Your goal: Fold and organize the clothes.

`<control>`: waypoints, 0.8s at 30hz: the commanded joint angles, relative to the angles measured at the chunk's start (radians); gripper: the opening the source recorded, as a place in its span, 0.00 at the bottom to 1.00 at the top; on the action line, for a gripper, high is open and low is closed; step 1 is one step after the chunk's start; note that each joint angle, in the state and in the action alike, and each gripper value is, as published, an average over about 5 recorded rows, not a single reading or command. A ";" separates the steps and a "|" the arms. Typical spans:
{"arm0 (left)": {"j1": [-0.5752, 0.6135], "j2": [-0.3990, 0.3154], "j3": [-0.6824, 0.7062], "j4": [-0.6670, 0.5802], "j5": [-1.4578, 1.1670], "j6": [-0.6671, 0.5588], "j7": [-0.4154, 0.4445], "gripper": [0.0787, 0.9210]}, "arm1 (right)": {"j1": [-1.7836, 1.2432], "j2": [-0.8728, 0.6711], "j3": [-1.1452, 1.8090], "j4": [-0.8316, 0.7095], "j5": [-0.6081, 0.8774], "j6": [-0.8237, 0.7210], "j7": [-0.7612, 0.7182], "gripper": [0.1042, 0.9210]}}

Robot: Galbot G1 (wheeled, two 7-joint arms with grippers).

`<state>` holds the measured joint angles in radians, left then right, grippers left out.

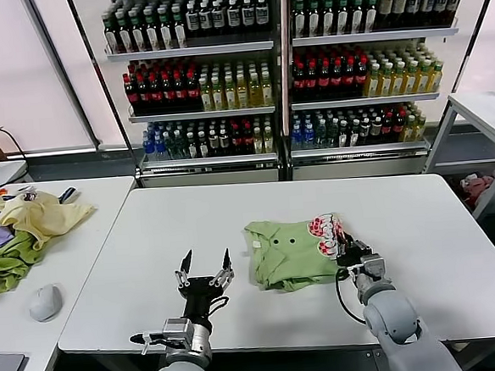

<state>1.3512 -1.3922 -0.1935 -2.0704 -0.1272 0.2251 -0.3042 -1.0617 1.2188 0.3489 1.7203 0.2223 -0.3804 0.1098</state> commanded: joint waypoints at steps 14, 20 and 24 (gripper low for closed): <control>0.019 -0.021 0.015 -0.014 0.022 -0.002 0.017 0.88 | -0.353 0.003 0.208 0.348 -0.021 0.280 -0.013 0.72; 0.021 -0.034 0.014 -0.017 0.021 -0.003 0.025 0.88 | -0.399 0.005 0.232 0.385 -0.037 0.325 -0.029 0.87; 0.028 -0.036 0.015 -0.023 0.021 -0.003 0.029 0.88 | -0.395 0.009 0.229 0.380 -0.052 0.339 -0.025 0.88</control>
<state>1.3738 -1.4244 -0.1785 -2.0895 -0.1074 0.2215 -0.2789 -1.3600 1.2259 0.5303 2.0100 0.1958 -0.1128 0.0867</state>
